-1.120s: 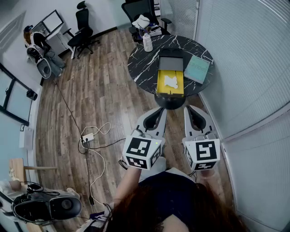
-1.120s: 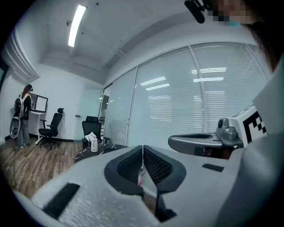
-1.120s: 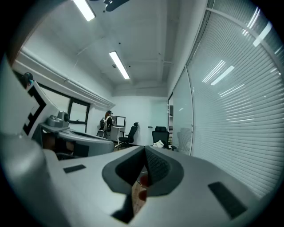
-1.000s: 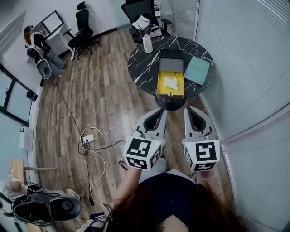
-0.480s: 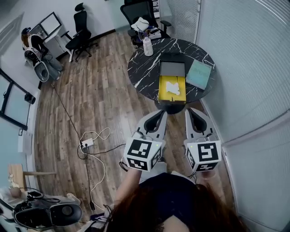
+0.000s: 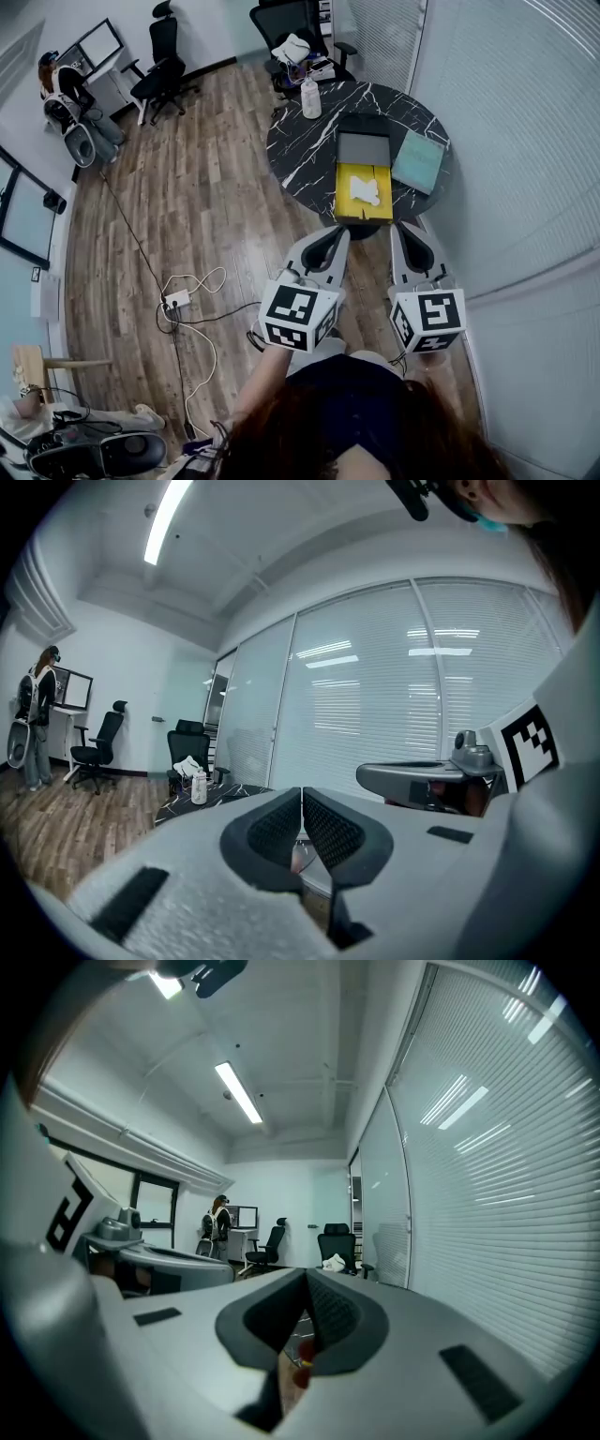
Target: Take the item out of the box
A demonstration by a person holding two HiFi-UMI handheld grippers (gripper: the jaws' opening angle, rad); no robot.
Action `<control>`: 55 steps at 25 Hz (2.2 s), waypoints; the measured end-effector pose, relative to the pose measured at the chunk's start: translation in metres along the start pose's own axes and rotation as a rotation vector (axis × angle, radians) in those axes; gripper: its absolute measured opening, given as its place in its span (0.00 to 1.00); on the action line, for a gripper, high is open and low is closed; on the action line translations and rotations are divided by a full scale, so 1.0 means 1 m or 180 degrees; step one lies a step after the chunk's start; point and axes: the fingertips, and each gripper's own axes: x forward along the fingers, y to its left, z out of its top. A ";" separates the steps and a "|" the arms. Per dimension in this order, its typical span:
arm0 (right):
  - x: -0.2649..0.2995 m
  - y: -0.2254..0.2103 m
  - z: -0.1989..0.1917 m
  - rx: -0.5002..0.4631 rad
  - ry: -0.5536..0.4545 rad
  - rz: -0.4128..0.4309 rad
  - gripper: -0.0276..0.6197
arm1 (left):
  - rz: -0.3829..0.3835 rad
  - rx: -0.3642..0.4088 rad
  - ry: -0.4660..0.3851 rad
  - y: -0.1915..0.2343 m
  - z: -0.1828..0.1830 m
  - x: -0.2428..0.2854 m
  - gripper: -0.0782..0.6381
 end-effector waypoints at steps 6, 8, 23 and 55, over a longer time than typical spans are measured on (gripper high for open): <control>0.011 0.007 0.003 -0.0094 -0.0057 -0.0131 0.08 | -0.0066 -0.0026 0.0007 0.016 -0.005 -0.001 0.15; 0.012 0.010 0.002 -0.0094 -0.0046 -0.0134 0.08 | -0.0085 -0.0038 0.0002 0.018 -0.006 -0.001 0.15; 0.035 0.013 0.000 -0.0218 0.0053 -0.0181 0.08 | -0.0223 -0.0058 0.0037 0.029 -0.004 0.012 0.15; 0.147 -0.070 -0.031 -0.0344 0.0449 0.0037 0.08 | -0.0189 -0.0011 0.0190 0.070 0.015 0.134 0.15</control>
